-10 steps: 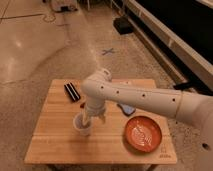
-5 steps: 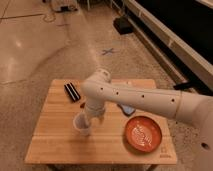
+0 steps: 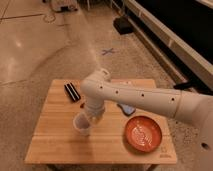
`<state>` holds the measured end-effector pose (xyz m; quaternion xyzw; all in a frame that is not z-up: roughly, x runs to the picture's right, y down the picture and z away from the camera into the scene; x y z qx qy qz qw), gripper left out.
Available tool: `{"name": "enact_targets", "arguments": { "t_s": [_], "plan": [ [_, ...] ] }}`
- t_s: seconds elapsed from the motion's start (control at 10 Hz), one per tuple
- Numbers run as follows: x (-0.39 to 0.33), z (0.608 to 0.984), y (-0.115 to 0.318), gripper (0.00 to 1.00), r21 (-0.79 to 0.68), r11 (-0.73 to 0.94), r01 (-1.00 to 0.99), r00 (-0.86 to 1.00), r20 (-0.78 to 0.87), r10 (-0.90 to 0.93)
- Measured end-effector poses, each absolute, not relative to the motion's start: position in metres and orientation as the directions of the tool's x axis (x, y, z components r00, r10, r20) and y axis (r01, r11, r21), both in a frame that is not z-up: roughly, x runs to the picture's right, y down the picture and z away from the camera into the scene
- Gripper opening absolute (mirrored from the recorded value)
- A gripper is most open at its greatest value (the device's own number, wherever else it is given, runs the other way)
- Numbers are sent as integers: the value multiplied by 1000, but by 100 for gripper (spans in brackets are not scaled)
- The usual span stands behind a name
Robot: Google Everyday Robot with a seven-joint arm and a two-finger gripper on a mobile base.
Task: Pick up the ceramic cup
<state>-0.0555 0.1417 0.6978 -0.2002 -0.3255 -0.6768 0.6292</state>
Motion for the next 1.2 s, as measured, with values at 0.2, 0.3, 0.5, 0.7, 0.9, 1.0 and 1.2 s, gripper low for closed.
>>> {"name": "enact_targets", "arguments": {
  "t_s": [0.2, 0.3, 0.5, 0.7, 0.9, 1.0, 1.2],
  "plan": [
    [-45, 675, 122, 1, 203, 12, 979, -131, 676, -725],
    [-42, 668, 117, 1, 211, 12, 977, -137, 674, -726],
    [-29, 662, 112, 8, 210, 15, 977, -134, 676, -725],
    [-35, 668, 118, 28, 207, 13, 978, -135, 685, -716],
    [-45, 684, 131, 46, 205, 15, 979, -134, 692, -709],
    [-49, 693, 136, 56, 203, 14, 979, -134, 694, -707],
    [-54, 702, 139, 75, 200, 13, 980, -132, 696, -706]
  ]
}}
